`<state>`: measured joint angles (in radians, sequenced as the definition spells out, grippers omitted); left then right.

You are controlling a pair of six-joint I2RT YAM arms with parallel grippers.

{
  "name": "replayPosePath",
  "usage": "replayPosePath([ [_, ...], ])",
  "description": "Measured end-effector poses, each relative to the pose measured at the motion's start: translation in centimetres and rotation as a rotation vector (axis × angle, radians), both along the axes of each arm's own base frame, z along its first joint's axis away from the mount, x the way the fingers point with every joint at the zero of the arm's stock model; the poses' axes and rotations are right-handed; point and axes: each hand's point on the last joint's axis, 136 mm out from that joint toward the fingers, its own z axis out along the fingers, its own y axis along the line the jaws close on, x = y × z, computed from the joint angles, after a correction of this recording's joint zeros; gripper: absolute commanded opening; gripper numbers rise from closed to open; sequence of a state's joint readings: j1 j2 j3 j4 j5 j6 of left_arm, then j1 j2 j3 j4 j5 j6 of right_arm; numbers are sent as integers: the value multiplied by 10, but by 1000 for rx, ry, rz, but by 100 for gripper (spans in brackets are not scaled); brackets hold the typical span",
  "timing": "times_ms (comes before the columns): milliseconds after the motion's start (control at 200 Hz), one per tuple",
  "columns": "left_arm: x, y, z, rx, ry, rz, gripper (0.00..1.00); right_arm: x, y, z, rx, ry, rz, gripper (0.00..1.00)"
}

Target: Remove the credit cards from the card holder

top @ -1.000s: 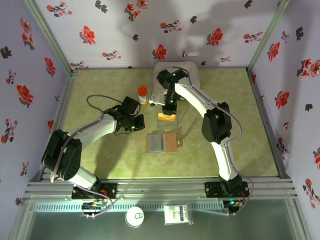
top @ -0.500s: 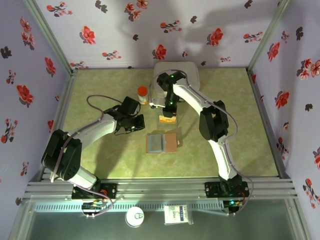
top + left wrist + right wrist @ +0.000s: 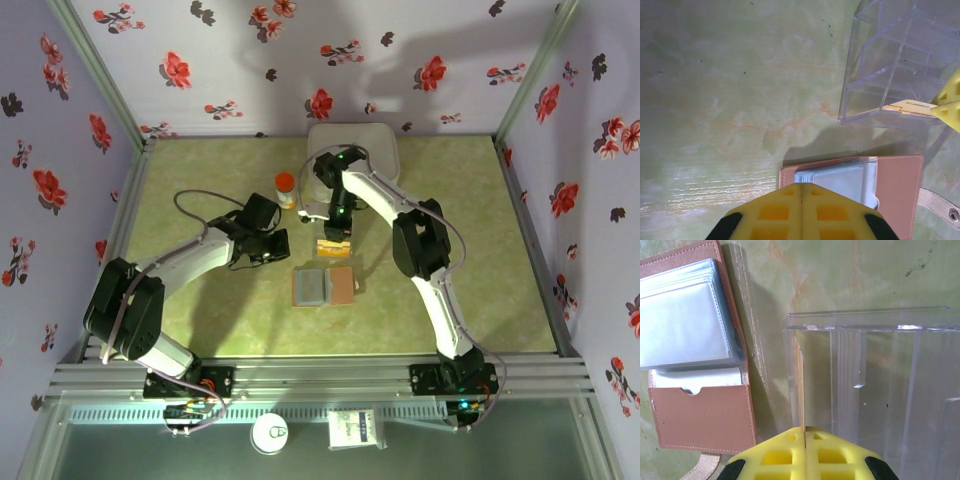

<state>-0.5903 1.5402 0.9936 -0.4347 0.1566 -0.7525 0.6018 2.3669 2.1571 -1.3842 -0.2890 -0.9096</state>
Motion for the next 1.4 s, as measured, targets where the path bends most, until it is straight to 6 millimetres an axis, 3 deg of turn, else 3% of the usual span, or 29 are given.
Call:
replayPosePath([
  [330,0,1,-2,4,6,2,0,7,3,4,8,-18,-3,27],
  [695,-3,-3,-10,-3,38,-11,0,14,7,47,94,-152,-96,23],
  [950,-8,-12,-12,-15,53,-40,0,18,5,64,210,-270,-419,20],
  [1175,-14,-20,-11,-26,56,-67,0,12,5,45,251,-258,-812,10],
  [1400,-25,-22,-20,-19,73,-87,0,-23,24,24,255,-149,-1089,12],
])
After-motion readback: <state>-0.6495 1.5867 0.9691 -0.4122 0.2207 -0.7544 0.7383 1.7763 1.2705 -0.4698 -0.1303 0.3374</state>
